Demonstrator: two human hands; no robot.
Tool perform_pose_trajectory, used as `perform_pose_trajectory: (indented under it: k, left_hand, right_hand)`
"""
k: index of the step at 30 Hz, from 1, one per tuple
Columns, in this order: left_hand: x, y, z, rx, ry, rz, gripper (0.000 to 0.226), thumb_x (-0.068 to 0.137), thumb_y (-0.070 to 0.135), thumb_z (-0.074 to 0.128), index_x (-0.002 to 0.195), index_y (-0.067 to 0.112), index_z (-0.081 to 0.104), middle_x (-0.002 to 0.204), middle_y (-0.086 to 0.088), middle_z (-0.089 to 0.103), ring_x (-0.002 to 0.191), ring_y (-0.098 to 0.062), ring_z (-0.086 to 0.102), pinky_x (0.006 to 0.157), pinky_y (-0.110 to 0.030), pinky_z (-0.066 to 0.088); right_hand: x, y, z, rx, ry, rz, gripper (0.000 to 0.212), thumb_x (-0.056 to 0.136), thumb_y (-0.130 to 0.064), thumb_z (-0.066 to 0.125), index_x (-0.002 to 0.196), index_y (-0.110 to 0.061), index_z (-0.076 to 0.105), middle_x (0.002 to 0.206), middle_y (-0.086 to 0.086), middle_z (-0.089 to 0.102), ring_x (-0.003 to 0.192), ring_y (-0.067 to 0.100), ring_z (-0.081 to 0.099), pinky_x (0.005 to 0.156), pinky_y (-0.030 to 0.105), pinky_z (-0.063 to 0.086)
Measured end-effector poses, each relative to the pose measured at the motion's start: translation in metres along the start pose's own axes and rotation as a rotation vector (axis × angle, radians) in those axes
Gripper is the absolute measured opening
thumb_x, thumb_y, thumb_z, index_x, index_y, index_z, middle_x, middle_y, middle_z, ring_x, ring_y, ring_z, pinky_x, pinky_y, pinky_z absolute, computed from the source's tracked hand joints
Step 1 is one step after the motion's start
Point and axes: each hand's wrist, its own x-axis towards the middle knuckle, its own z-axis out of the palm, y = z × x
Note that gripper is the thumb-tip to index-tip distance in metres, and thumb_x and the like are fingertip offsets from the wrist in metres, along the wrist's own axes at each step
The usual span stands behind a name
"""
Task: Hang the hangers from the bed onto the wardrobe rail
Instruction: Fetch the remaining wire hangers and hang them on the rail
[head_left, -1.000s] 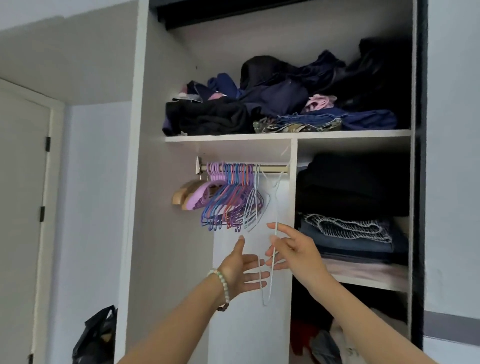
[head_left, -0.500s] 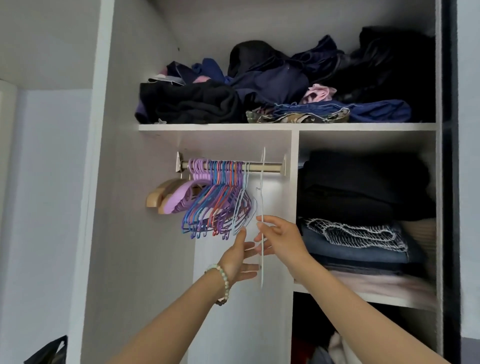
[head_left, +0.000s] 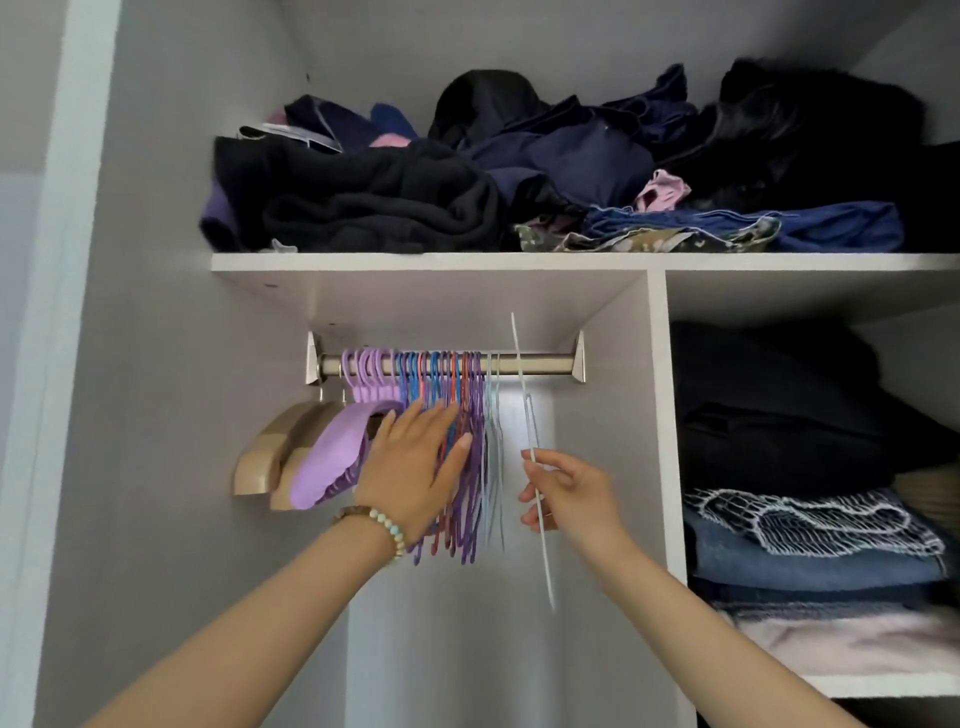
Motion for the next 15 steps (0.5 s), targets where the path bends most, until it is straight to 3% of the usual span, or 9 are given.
perform_pose_trajectory:
  k: [6, 10, 15]
  left_hand:
    - [0.019, -0.033, 0.004, 0.294, -0.078, 0.018, 0.100, 0.065, 0.073, -0.022, 0.148, 0.030, 0.013, 0.156, 0.006, 0.015, 0.145, -0.015, 0.001, 0.114, -0.035, -0.010]
    - [0.025, -0.045, 0.004, 0.313, -0.104, -0.020, 0.121, 0.048, 0.076, -0.038, 0.147, 0.031, 0.015, 0.155, 0.007, 0.018, 0.145, -0.015, 0.005, 0.117, -0.038, -0.007]
    - [0.032, -0.050, 0.007, 0.300, -0.105, -0.046, 0.115, 0.053, 0.081, -0.026, 0.146, 0.032, 0.019, 0.154, 0.005, 0.023, 0.144, -0.015, 0.013, 0.118, -0.039, -0.001]
  right_hand:
    - [0.054, 0.017, 0.005, -0.092, 0.087, -0.001, 0.020, 0.093, -0.008, 0.055, 0.112, -0.004, 0.061, 0.058, 0.008, 0.056, 0.029, 0.009, 0.043, 0.037, 0.019, 0.041]
    - [0.085, 0.025, 0.011, -0.129, 0.110, -0.011, 0.023, 0.094, -0.010, 0.055, 0.114, -0.001, 0.060, 0.061, 0.009, 0.056, 0.026, 0.006, 0.042, 0.033, 0.016, 0.038]
    - [0.113, 0.033, 0.015, -0.135, 0.163, 0.003, 0.017, 0.094, -0.010, 0.053, 0.108, -0.004, 0.062, 0.062, 0.008, 0.056, 0.024, 0.006, 0.038, 0.031, 0.014, 0.033]
